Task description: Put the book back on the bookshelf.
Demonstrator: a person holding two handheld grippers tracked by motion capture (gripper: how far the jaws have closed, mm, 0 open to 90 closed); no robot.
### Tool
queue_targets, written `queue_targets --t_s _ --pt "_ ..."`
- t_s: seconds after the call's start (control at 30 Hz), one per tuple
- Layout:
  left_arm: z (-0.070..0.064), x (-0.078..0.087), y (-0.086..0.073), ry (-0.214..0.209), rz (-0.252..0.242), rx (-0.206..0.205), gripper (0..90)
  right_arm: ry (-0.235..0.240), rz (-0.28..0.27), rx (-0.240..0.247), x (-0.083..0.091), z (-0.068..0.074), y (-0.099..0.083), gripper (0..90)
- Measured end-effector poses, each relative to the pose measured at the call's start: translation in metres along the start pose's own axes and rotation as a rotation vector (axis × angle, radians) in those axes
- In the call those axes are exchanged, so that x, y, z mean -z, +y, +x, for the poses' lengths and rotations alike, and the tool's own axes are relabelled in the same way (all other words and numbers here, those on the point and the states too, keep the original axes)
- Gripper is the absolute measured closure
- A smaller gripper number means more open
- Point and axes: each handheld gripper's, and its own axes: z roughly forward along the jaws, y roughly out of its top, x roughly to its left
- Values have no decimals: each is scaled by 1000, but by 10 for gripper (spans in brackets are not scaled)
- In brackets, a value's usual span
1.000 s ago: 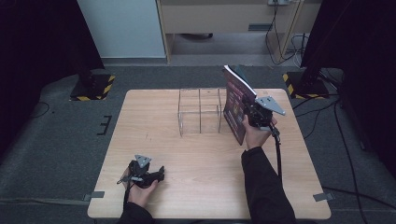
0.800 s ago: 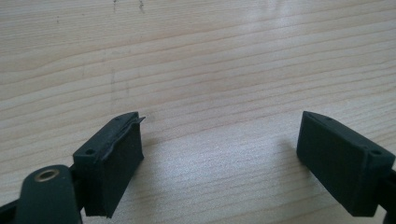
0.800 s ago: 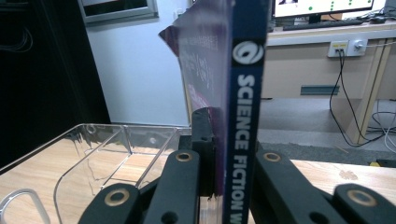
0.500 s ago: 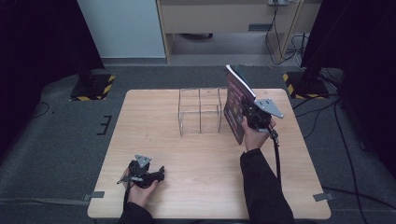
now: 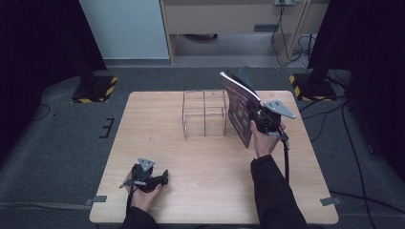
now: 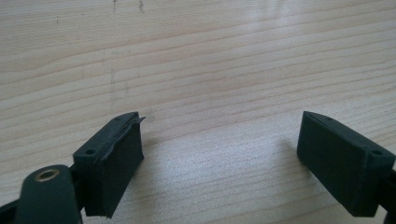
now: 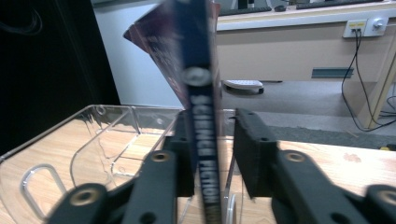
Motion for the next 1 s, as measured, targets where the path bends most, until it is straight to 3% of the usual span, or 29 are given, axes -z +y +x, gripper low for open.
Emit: queue_targets --t_s 0.1,0.27,0.37,0.67,1.0 --pt "0 0 0 0 0 0 133 -5 -3 -29 0 0 1 816" --pt "0 0 0 0 0 0 133 -48 -3 -44 0 -1 0 834" --pt "0 0 0 0 0 0 133 -50 4 -60 -1 -4 1 827" --pt "0 0 0 0 0 0 133 -42 32 -41 -2 -7 0 709" --pt "0 0 0 0 0 0 133 -34 -8 -22 5 -5 4 446"
